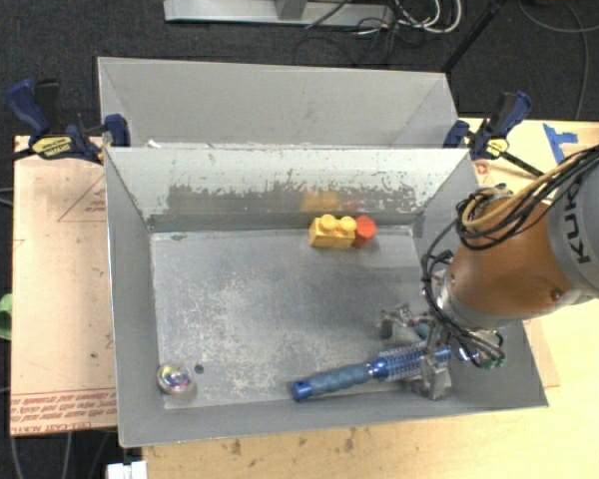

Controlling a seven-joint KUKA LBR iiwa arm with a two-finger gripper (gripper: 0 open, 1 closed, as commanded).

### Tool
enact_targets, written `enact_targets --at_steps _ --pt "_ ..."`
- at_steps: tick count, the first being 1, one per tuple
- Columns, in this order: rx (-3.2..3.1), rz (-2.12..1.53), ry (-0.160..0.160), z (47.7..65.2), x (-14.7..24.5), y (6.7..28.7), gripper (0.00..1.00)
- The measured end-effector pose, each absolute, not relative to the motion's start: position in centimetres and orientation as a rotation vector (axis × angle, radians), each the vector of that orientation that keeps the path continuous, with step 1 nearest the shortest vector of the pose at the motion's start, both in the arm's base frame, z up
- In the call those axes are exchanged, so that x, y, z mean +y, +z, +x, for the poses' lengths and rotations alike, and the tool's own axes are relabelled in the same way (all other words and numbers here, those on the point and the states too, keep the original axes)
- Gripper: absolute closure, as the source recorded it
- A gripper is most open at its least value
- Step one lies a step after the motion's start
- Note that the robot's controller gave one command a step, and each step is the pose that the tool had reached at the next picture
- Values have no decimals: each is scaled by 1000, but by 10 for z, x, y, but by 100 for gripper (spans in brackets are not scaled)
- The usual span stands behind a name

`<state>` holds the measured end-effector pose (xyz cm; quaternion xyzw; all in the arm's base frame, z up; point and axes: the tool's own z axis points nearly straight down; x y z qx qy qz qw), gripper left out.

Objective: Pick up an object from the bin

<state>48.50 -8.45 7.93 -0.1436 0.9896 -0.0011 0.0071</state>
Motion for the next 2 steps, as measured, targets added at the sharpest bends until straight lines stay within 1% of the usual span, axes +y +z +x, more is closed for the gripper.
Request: enact_targets --at_steps 1,2 --pt "3106 -447 1 482 -84 77 100" --pt "3090 -508 -3 492 -76 195 100"
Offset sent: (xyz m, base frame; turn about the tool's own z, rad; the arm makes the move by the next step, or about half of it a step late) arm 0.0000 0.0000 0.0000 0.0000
